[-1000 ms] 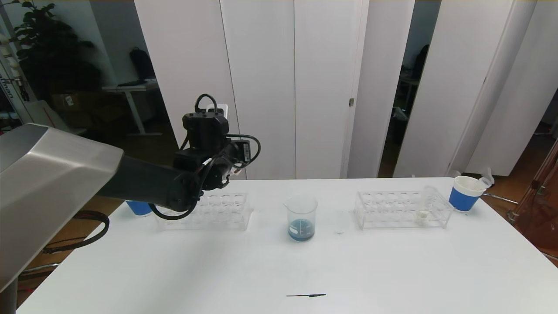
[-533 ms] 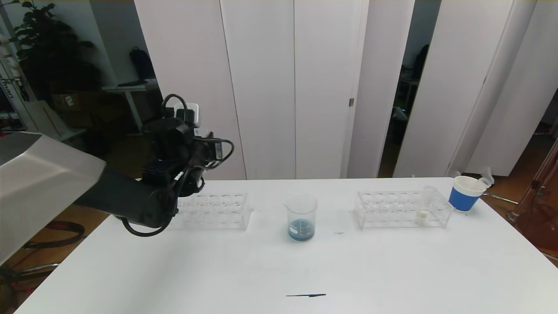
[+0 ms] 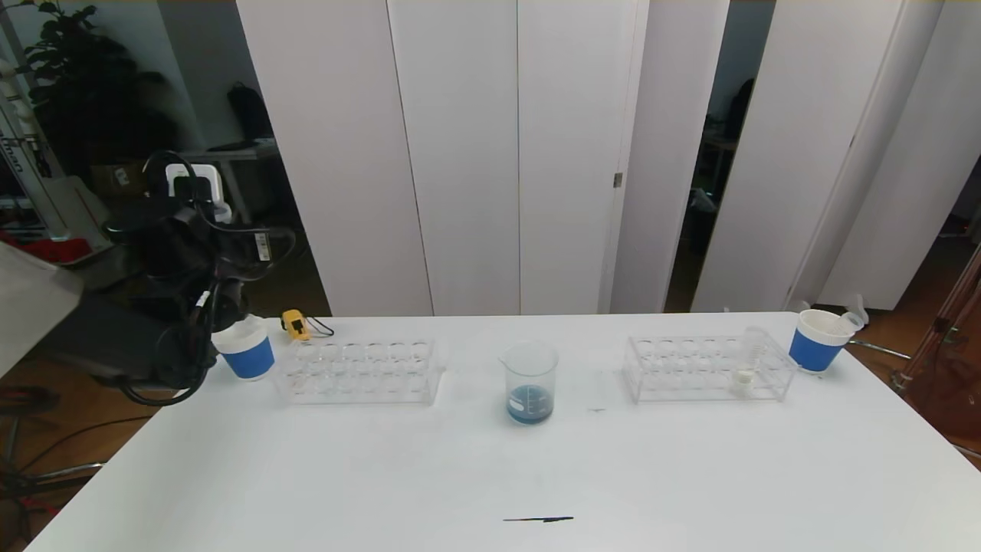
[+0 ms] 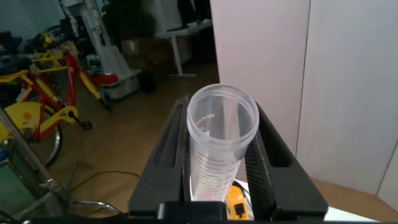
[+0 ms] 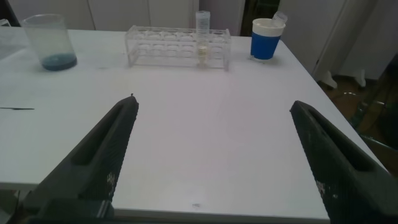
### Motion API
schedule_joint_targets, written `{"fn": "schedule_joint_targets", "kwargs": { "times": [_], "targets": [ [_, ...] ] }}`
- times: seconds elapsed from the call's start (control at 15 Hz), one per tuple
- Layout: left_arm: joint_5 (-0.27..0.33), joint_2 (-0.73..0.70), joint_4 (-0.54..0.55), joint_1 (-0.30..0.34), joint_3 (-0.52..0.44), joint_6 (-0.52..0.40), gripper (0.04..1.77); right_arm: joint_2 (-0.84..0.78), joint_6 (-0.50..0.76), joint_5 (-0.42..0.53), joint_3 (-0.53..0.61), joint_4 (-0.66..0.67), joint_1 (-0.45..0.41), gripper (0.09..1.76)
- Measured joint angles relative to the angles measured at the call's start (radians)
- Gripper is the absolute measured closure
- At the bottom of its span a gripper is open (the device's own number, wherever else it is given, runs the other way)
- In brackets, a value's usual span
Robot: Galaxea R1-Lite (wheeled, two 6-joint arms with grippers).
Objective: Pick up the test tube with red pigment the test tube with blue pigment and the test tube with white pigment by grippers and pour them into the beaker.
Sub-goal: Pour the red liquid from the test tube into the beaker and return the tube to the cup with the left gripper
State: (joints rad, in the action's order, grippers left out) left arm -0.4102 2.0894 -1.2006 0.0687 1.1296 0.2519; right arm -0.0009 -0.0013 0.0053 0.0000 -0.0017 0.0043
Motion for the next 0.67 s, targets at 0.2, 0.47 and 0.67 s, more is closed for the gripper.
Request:
{"fn": "schedule_joint_targets", "kwargs": {
  "times": [0.2, 0.47, 0.67],
  "targets": [
    [0.005, 0.020, -0.036, 0.088, 0.003, -0.011, 1.23, 0.000, 0.000, 0.000, 0.000, 0.000, 0.000, 0.10],
    [0.009, 0.064, -0.028, 0.174, -0.001, -0.087, 1.23, 0.000, 0.000, 0.000, 0.000, 0.000, 0.000, 0.10],
    [0.033, 0.096, 0.011, 0.185, -0.003, -0.172, 1.23, 0.000, 0.000, 0.000, 0.000, 0.000, 0.000, 0.10]
  ]
}}
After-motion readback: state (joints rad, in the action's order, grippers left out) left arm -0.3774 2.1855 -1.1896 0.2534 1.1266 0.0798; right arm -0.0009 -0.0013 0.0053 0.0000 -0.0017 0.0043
